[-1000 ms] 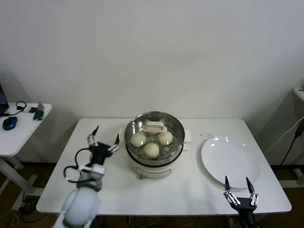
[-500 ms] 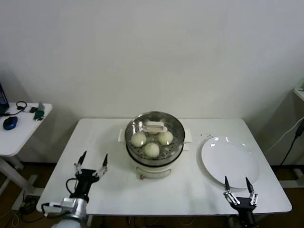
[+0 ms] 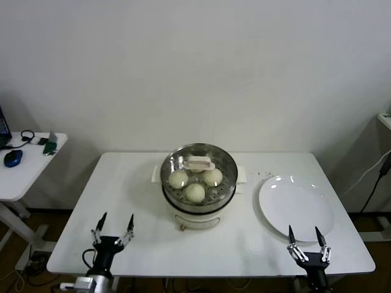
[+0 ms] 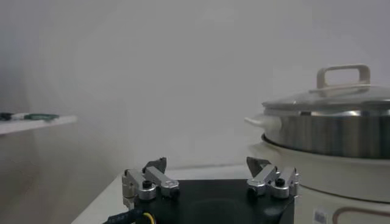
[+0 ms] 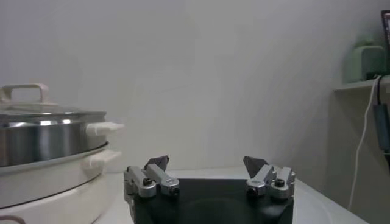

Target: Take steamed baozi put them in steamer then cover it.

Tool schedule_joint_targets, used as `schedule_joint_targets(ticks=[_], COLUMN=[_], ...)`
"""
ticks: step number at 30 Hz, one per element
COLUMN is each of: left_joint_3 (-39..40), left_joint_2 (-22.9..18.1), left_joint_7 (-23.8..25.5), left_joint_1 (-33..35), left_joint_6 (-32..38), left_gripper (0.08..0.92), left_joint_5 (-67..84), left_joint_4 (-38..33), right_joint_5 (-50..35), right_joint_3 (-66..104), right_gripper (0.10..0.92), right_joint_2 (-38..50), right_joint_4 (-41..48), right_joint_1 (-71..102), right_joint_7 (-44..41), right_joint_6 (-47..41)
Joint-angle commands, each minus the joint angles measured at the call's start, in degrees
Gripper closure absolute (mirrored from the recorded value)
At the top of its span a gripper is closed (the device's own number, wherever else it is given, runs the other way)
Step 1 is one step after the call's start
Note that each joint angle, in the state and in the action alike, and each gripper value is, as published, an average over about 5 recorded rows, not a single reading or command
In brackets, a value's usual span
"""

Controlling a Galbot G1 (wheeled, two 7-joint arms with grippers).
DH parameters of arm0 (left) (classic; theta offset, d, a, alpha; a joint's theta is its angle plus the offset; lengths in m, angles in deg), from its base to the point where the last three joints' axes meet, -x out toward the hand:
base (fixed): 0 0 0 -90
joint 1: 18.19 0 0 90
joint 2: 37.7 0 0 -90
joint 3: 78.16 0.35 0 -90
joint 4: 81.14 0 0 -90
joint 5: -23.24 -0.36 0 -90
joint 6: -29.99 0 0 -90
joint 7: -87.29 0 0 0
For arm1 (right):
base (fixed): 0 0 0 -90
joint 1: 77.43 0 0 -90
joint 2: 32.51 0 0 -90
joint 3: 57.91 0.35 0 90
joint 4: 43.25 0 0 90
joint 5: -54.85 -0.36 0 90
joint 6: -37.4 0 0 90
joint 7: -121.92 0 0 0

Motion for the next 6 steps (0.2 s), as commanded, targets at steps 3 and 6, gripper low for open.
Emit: schedule_joint_targets(ticks=[3, 6], left_joint_3=[-0.39, -0.40], left_joint_2=[-0.75, -0.80], left_joint_7=[0.16, 0.14], left_joint_1=[1.53, 1.52], left_joint_6=[3.22, 3.22], left_gripper=[0.177, 0.177], left_joint_5=[0.32, 0.28], left_joint_4=[2.02, 1.94], right_joint_5=[-0.40, -0.40], right_joint_3=[-0.28, -0.33], right_gripper=[0.203, 0.203], right_joint_2=[0.58, 0.70], right_joint_4=[-0.26, -0.23], right_joint_1=[0.03, 0.04], right_joint_7=[0.06, 0.05], right_joint_6=[-0.06, 0.00])
